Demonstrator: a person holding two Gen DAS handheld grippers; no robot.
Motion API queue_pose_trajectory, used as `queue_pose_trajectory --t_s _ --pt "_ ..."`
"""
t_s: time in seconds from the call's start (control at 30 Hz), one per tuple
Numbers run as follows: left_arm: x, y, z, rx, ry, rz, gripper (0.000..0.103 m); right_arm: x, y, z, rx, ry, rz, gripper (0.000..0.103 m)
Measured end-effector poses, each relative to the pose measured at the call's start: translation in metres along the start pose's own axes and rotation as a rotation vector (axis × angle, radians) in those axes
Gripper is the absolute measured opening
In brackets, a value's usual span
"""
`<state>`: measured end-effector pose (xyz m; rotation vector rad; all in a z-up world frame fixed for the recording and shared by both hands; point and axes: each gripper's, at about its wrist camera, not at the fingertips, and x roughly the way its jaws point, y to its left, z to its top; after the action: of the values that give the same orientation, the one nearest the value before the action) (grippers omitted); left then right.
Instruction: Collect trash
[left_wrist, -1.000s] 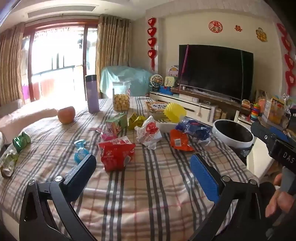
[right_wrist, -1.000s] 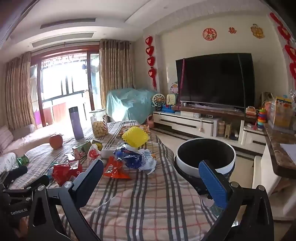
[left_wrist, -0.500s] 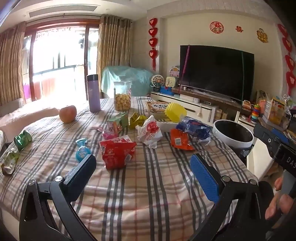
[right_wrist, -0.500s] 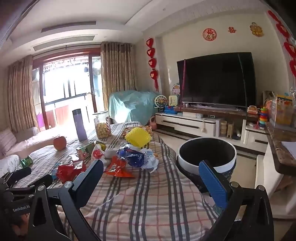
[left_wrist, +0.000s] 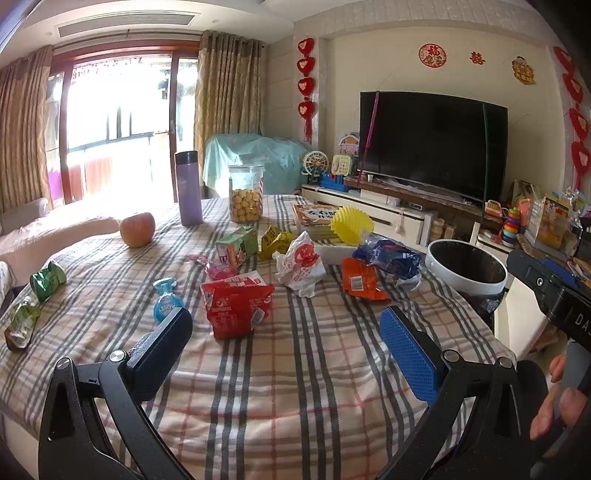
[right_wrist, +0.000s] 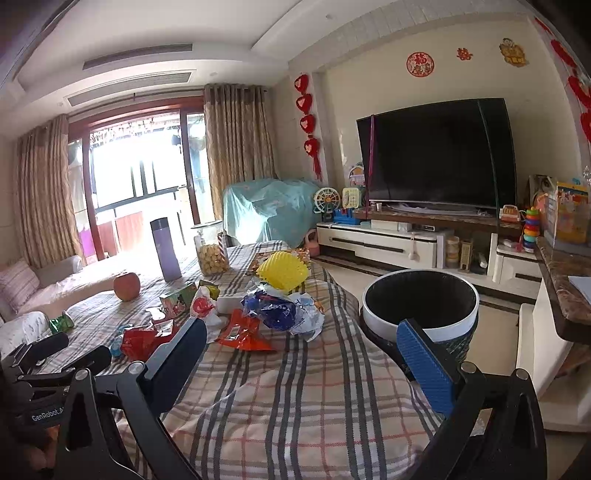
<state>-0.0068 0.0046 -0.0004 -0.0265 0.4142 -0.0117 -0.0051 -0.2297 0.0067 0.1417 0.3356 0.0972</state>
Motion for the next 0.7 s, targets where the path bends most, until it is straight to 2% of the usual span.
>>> queue_pose_trajectory --t_s 0.7 --pt "0.0001 0.0007 0.0008 -0.003 0.004 0.002 0.103 0.0013 0.0025 -0.0022 0.0 0.009 0.013 0.103"
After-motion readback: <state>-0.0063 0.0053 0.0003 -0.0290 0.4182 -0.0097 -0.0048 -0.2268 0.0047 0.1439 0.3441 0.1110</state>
